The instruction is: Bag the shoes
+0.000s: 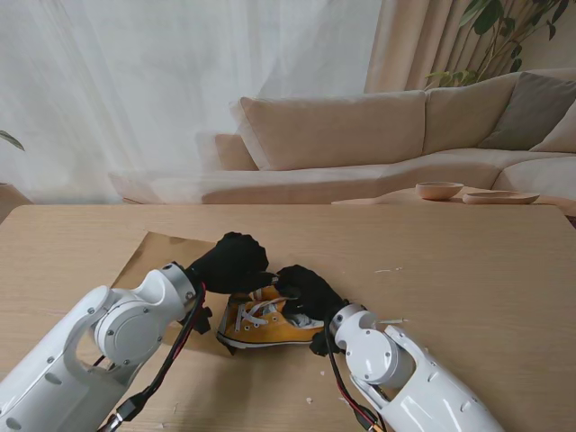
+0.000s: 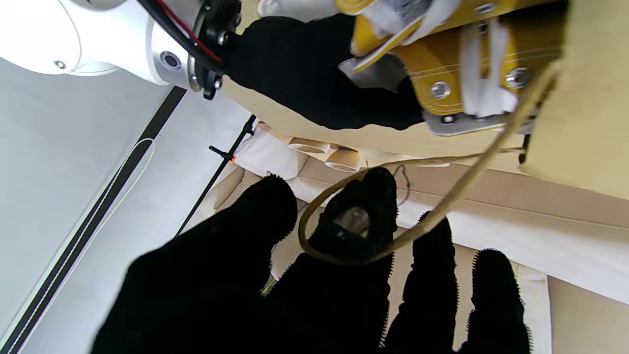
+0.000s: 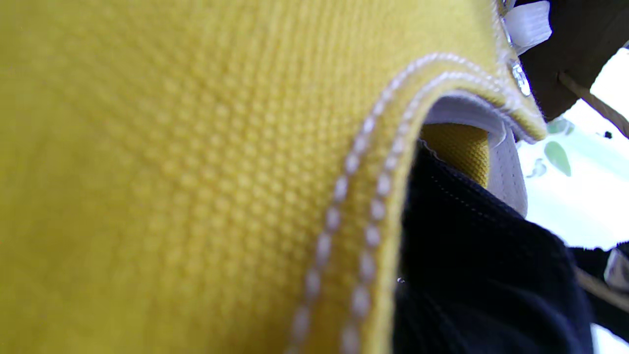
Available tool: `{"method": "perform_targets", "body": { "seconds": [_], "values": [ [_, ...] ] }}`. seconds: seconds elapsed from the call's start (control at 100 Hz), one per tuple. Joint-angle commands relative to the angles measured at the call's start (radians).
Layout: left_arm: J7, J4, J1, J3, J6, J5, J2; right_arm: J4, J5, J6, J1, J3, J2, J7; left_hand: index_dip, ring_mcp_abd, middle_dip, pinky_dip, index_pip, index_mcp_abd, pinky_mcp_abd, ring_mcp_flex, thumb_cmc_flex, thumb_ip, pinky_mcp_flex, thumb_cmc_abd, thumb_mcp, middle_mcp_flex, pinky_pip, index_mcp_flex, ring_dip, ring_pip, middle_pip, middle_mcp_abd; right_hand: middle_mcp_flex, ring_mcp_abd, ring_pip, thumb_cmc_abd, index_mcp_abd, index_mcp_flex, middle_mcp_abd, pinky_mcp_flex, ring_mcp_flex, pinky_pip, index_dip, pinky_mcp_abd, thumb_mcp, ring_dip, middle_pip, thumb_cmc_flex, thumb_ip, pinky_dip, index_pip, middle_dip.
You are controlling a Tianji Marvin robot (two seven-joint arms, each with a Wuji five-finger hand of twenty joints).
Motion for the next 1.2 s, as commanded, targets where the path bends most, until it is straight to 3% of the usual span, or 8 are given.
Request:
{"method": "perform_targets", "body": {
  "seconds": [0.0, 0.21, 0.35, 0.57, 0.84, 1.19],
  "values": [
    [-0.021, -0.006, -0.015, 0.016, 0.013, -0.012, -0.012, -0.023, -0.008, 0.008, 0.014, -0.010, -0.024, 0.001, 0.043, 0.004, 0.015, 0.019, -0.002, 0.043, 0.005, -0.038, 0.010, 0.021, -0.015, 0.024, -0.013, -0.016, -0.026, 0.014, 0.014, -0.012, -0.008, 0.018, 0.085, -0.004, 0.053, 0.230, -0.166, 0.038, -0.030, 0.023, 0.014, 0.053, 0.059, -0.011, 0.053, 0.031, 0.172, 0.034, 0.042, 0.043, 0.103, 0.070],
    [-0.018, 0.000, -0.059, 0.092, 0.059, -0.043, -0.017, -0.027, -0.041, 0.072, 0.035, -0.052, -0.033, -0.018, 0.052, 0.004, 0.015, 0.019, -0.011, 0.044, 0.005, -0.040, 0.010, 0.022, -0.016, 0.022, -0.013, -0.018, -0.034, 0.018, 0.015, -0.014, -0.010, 0.018, 0.093, 0.002, 0.190, 0.229, -0.169, 0.034, -0.019, 0.017, 0.024, 0.235, 0.049, -0.037, 0.052, 0.096, 0.276, 0.027, 0.039, 0.076, 0.100, 0.136],
    [0.015, 0.016, -0.093, 0.141, 0.072, -0.036, -0.026, -0.049, -0.071, 0.139, 0.035, -0.072, -0.035, -0.025, 0.056, 0.006, 0.016, 0.023, -0.014, 0.044, 0.006, -0.036, 0.011, 0.022, -0.014, 0.021, -0.011, -0.014, -0.031, 0.020, 0.018, -0.010, -0.007, 0.018, 0.106, 0.004, 0.270, 0.225, -0.170, 0.033, 0.001, 0.009, 0.044, 0.419, 0.040, -0.060, 0.054, 0.134, 0.335, 0.022, 0.038, 0.076, 0.099, 0.192],
    [0.069, 0.054, -0.153, 0.205, 0.117, -0.006, -0.043, -0.087, -0.080, 0.205, 0.017, -0.078, -0.038, -0.032, 0.059, 0.009, 0.018, 0.026, -0.016, 0.048, 0.009, -0.033, 0.013, 0.022, -0.011, 0.022, -0.009, -0.012, -0.022, 0.022, 0.022, -0.001, -0.002, 0.019, 0.117, 0.007, 0.359, 0.222, -0.162, 0.034, 0.022, 0.008, 0.061, 0.679, 0.023, -0.092, 0.054, 0.179, 0.378, 0.022, 0.037, 0.031, 0.103, 0.243],
    [0.088, 0.064, -0.192, 0.259, 0.189, -0.066, -0.058, -0.080, -0.049, 0.208, 0.023, -0.095, -0.052, -0.052, 0.059, 0.011, 0.019, 0.022, -0.022, 0.052, 0.005, -0.040, 0.020, 0.022, -0.013, 0.022, -0.015, -0.017, -0.022, 0.019, 0.023, 0.001, 0.001, 0.024, 0.112, 0.005, 0.367, 0.222, -0.161, 0.034, 0.024, 0.004, 0.055, 0.739, 0.016, -0.101, 0.051, 0.184, 0.383, 0.024, 0.038, 0.027, 0.103, 0.249],
    [0.069, 0.025, -0.186, 0.278, 0.202, -0.119, -0.057, -0.042, -0.010, 0.218, 0.052, -0.133, -0.083, -0.095, 0.059, 0.012, 0.021, 0.023, -0.026, 0.046, 0.007, -0.036, 0.017, 0.021, -0.011, 0.021, -0.015, -0.014, -0.013, 0.023, 0.024, 0.003, 0.003, 0.023, 0.114, 0.011, 0.379, 0.220, -0.161, 0.033, 0.026, 0.018, 0.070, 0.795, 0.013, -0.108, 0.049, 0.188, 0.383, 0.025, 0.039, 0.033, 0.106, 0.248]
  ]
}}
